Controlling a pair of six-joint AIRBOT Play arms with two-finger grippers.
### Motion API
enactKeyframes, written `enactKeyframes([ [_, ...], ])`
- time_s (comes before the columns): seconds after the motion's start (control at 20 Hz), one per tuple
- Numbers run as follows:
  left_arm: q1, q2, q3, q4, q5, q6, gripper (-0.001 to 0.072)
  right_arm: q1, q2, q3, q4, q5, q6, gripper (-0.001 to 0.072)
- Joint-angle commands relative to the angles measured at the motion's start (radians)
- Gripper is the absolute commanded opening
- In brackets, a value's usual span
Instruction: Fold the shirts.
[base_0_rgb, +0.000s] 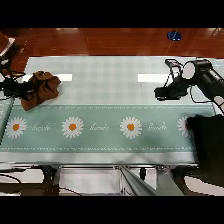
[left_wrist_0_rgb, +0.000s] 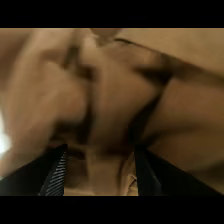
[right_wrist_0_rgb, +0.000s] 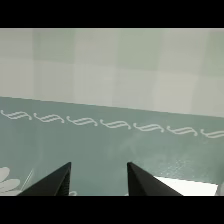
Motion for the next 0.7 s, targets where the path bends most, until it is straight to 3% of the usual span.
enactKeyframes([
  [0.0,-0.022,-0.072,0.001,-0.075,0.035,0.016,0.0509,0.001,0.000,0.000,0.014,0.001,0.014,0.0410],
  [0.25,-0.090,-0.109,0.016,-0.066,-0.002,0.089,0.0497,0.001,0.000,0.000,0.016,0.004,0.015,0.0410],
  [0.3,-0.093,-0.109,0.031,-0.063,-0.028,0.068,0.0437,0.001,0.000,0.000,0.016,0.009,0.015,0.0410],
  [0.4,-0.096,-0.109,0.079,-0.063,-0.114,0.061,0.0054,0.001,0.002,0.000,0.016,0.026,0.014,0.0410],
  [0.55,-0.097,-0.089,0.156,-0.141,-0.245,0.094,0.0027,0.003,0.046,0.000,0.020,0.040,-0.004,0.0410],
  [0.65,-0.096,-0.007,0.163,-0.328,-0.220,0.164,0.0026,0.003,0.121,0.000,0.034,0.046,-0.008,0.0410],
])
